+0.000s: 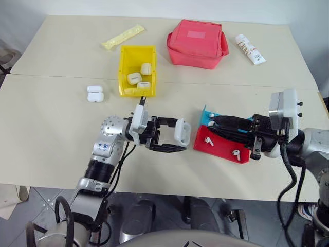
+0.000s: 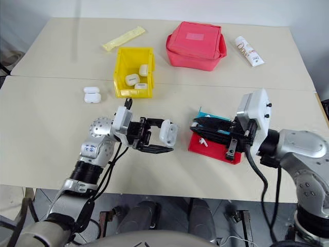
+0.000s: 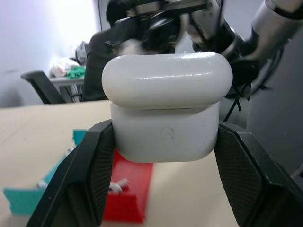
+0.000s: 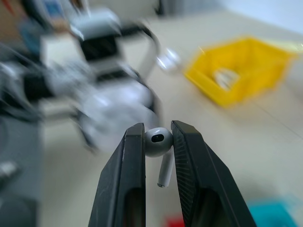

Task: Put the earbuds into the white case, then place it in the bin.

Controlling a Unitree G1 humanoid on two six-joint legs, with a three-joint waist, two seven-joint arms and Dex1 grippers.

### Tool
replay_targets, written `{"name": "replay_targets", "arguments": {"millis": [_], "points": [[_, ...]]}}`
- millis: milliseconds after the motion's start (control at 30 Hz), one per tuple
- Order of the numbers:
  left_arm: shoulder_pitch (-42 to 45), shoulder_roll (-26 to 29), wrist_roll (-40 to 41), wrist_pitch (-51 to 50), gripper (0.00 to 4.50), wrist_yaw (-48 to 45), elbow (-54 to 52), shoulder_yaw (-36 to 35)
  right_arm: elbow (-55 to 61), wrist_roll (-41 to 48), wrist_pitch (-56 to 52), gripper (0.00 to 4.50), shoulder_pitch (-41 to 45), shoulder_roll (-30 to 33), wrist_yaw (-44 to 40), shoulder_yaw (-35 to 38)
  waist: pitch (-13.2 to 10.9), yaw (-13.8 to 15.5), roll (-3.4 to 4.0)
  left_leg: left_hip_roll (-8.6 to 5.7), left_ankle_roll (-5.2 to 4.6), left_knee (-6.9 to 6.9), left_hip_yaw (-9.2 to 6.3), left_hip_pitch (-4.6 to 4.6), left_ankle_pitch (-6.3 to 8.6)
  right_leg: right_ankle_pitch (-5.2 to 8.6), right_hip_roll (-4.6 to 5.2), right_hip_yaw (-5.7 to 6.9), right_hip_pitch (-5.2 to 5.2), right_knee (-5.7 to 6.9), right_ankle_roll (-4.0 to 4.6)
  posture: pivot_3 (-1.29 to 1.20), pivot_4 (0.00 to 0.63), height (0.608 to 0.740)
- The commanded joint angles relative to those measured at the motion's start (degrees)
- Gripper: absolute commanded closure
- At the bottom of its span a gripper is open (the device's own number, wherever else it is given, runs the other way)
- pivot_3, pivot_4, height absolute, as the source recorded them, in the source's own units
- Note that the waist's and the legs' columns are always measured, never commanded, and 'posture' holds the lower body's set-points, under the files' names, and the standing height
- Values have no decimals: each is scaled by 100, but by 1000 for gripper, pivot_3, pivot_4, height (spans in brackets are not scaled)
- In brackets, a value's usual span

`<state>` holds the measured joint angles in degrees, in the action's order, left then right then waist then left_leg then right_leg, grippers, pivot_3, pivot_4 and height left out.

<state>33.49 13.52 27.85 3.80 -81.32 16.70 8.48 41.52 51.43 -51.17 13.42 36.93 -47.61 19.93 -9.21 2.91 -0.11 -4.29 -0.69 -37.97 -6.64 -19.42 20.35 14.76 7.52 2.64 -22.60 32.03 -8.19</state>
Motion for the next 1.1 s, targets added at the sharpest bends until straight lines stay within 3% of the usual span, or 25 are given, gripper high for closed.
{"name": "replay_targets", "arguments": {"millis": [33, 400, 1100], "points": [[289, -187, 76, 218, 1720, -200, 312, -106, 186, 500, 230, 4043, 83, -419, 416, -323, 0, -1, 0, 0, 0, 0, -1, 0, 0, 0, 0, 0, 0, 0, 0, 0, 150, 740], [561, -315, 211, 93, 1720, -696, 374, -119, -489, -455, 1387, 4043, 18, -923, 530, -1371, 0, -22, 0, -3, -3, 0, 0, -2, -2, 0, -3, 0, -2, 18, -1, 0, 150, 740], [584, -497, 393, -146, 1720, -332, -4, -311, -1281, -1086, 2723, 4043, -738, -955, 63, -1882, 0, -38, 1, -3, -2, 0, -1, -1, -2, 1, -5, -3, -5, 30, 1, 0, 150, 740]]}}
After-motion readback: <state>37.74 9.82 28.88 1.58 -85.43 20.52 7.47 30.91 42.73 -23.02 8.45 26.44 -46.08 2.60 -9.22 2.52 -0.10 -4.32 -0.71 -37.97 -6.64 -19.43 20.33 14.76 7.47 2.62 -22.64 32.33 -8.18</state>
